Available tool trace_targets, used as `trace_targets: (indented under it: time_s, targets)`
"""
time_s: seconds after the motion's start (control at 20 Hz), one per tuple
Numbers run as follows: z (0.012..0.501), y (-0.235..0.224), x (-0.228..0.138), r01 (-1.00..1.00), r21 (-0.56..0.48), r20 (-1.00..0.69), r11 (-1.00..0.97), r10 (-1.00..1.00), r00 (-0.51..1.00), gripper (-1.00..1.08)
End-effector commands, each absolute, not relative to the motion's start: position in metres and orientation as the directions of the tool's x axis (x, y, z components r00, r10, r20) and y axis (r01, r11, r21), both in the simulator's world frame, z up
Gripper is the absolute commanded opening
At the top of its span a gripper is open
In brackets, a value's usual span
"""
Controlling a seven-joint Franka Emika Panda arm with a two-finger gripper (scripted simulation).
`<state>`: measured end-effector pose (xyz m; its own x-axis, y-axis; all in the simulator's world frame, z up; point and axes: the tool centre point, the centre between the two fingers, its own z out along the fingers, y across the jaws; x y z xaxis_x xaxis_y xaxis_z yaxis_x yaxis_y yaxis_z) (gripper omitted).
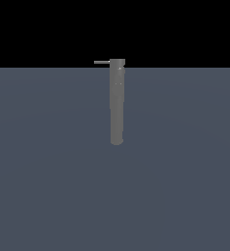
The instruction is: Turn on the faucet by rotating a designated handle.
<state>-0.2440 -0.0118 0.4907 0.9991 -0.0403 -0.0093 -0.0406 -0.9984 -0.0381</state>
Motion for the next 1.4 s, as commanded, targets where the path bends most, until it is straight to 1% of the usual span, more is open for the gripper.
trace_targets:
  time_s: [0.0,0.4,0.75,1.05,1.35]
  targets:
    - [0.491,-0.012,-0.244,-0.041,-0.038,-0.009,-0.998,-0.04,0.999,-1.0]
    - [0.495,-0.024,-0.248,-0.051,-0.069,-0.007,-0.996,-0.051,0.999,-1.0]
    - [0.495,-0.024,-0.245,-0.051,-0.068,-0.007,-0.996,-0.051,0.999,-1.0]
    - [0.493,-0.023,-0.226,-0.052,-0.061,-0.007,-0.997,-0.052,0.999,-1.0]
    - [0.487,-0.021,-0.191,-0.052,-0.048,-0.007,-0.997,-0.051,0.999,-1.0]
